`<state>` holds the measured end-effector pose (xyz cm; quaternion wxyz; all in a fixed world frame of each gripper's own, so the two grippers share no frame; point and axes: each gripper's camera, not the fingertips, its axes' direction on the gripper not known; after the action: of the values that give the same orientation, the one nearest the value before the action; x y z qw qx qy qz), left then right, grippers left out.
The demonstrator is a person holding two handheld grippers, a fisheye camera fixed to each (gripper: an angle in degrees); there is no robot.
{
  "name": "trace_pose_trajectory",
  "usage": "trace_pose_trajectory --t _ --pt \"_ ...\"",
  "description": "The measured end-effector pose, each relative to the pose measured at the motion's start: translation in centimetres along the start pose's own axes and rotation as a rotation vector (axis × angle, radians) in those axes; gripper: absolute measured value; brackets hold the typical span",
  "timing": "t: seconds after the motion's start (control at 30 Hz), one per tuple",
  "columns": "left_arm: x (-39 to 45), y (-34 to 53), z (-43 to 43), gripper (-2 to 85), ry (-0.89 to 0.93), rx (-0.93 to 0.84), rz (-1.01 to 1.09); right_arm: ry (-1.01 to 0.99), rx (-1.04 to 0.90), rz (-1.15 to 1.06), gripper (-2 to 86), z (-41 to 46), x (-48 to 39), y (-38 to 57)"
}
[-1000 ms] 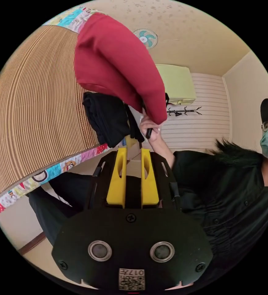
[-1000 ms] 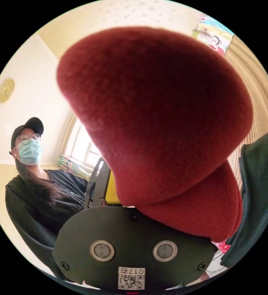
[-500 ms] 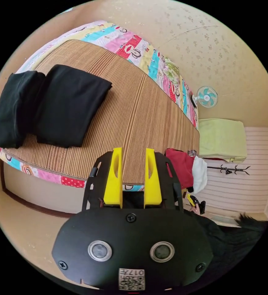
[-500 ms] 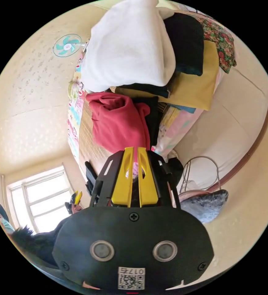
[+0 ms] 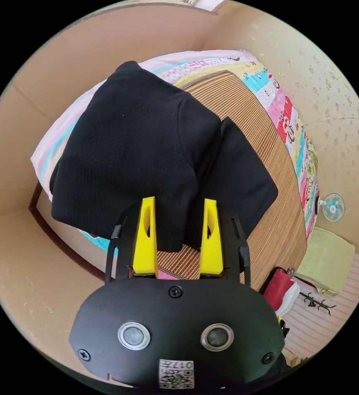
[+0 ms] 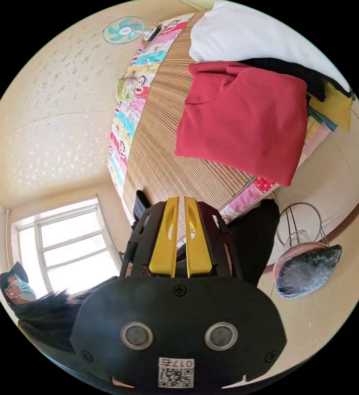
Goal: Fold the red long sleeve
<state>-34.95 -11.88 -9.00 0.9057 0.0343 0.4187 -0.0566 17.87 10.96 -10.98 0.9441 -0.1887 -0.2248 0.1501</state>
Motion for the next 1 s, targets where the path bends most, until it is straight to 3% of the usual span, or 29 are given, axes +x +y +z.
trace_pose_trajectory --t 0.07,0.17,0.4,0.53,0.73,0.87,0.93,1.0 --pt "-0.2 1.1 0.9 8.0 -0.109 0.002 -0.028 -0.002 -0.035 -0.029 2.8 1.8 -1.7 0.5" --pt "-1.1 3.7 -0.8 4.8 0.050 0.032 -0.009 -0.059 -0.091 -0.140 2.7 4.3 -5.1 1.2" --pt "0.8 18.5 -17.9 3.8 0.706 0.374 0.528 -0.250 -0.307 -0.561 7.5 10.3 -16.7 3.0" --pt "5.2 27.0 -24.8 3.8 1.077 0.435 0.963 -0.433 -0.432 -0.837 12.2 12.8 -25.3 5.8" --pt "11.0 38.8 -30.9 3.5 1.485 0.478 1.519 -0.595 -0.452 -1.108 16.8 10.1 -33.5 10.9" --pt "14.3 43.3 -29.3 3.3 1.642 0.430 1.545 -0.489 -0.426 -1.360 18.6 8.4 -34.8 15.2" --pt "17.8 46.3 -26.2 3.5 1.754 0.307 1.526 -0.477 -0.515 -1.498 17.8 8.9 -34.3 18.8" --pt "20.2 48.3 -23.6 3.8 1.804 0.224 1.497 -0.573 -0.591 -1.567 6.5 9.0 -33.6 20.8"
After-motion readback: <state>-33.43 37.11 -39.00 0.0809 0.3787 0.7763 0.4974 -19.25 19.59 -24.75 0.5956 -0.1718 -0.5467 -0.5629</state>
